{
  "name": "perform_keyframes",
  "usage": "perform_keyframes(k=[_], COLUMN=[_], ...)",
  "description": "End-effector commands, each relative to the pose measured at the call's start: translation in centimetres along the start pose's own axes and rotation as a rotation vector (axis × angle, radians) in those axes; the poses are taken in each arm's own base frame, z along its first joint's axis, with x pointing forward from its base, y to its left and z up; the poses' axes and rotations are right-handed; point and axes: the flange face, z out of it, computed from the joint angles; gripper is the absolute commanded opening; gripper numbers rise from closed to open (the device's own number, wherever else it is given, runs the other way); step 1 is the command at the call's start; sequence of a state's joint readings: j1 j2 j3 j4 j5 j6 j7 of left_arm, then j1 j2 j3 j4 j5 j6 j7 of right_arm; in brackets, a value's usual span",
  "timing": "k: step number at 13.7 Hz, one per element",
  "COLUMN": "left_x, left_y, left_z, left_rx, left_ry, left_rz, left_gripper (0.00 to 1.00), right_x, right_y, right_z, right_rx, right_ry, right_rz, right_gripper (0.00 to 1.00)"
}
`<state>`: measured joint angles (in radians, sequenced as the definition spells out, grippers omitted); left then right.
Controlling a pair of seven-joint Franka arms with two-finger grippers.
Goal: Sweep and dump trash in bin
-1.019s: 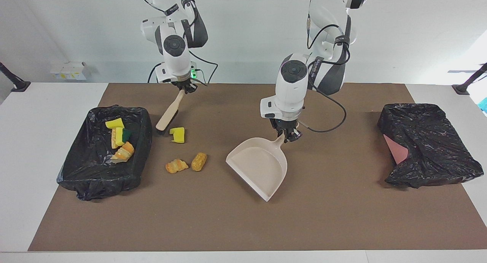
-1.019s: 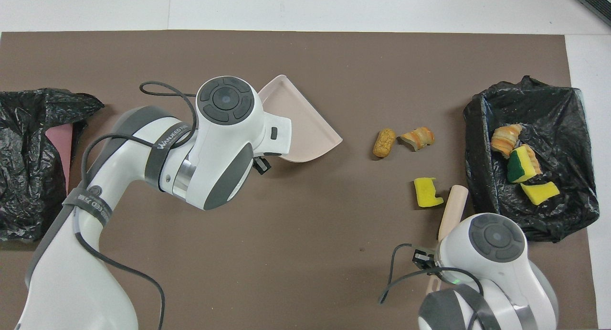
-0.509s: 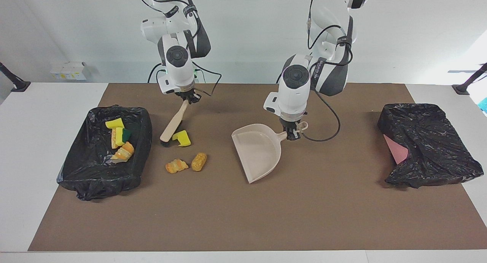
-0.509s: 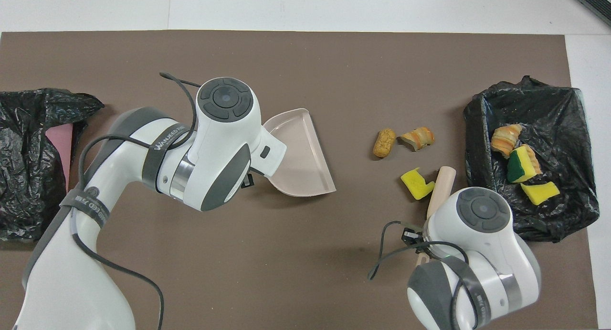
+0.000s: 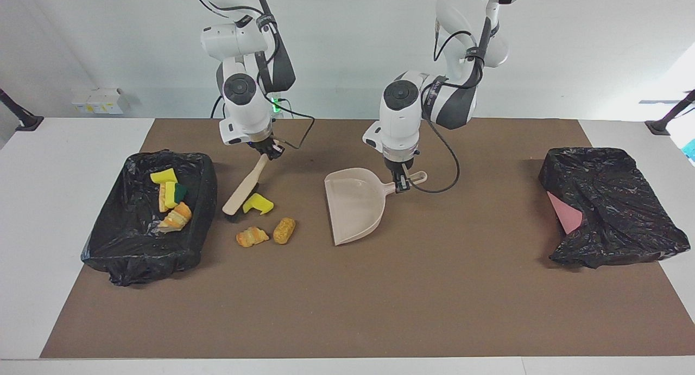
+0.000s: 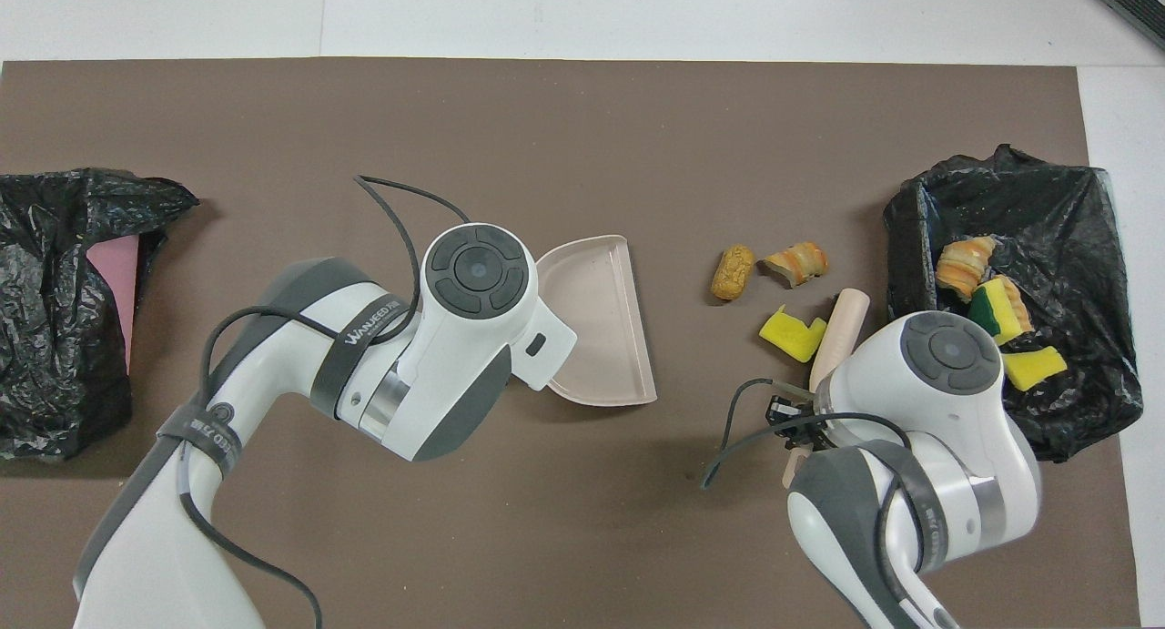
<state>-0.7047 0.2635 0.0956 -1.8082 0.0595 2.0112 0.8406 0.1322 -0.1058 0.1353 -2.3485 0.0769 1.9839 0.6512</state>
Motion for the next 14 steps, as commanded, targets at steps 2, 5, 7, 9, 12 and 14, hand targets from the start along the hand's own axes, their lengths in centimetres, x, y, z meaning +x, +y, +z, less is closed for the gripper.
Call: perform_keyframes(k=[2,5,7,9,12,14], left_x=[-0.4,-0.3,0.7,0.7,1.3,1.4], left_y=[0.5,0.6,1.6,1.9,2.6,2.5], left_z=[0.1,0.2,0.8,1.7,2.9,3.3], left_rx=[0.027,0.028,0.033,0.042,0.051,0.072], left_ry=[0.008,0.01,0.014,0.025,0.035,0.059], left_rz=[-0.054,-0.092,-0.069,-0.066,-0.05,-0.05], left_gripper=[0.0,0.0,0.0,0.0,0.0,0.0], right_x=[0.5,-2.0,-3.6,-5.1,-7.2,-7.0], right_y=[-1.0,-3.7,-5.8,-7.4,-9.9,-10.8], right_z=[1.4,1.3,1.0,0.7,-0.3,-1.1], right_rx=[0.022,0.01,0.051,0.065,0.068,0.07], right_ry=[-0.018,-0.003,-0.014,-0.008,0.014,0.013], right_rz=[-0.202,-0.337,-0.367,-0.403,-0.466,-0.475], right_gripper=[0.0,0.0,0.0,0.0,0.0,0.0])
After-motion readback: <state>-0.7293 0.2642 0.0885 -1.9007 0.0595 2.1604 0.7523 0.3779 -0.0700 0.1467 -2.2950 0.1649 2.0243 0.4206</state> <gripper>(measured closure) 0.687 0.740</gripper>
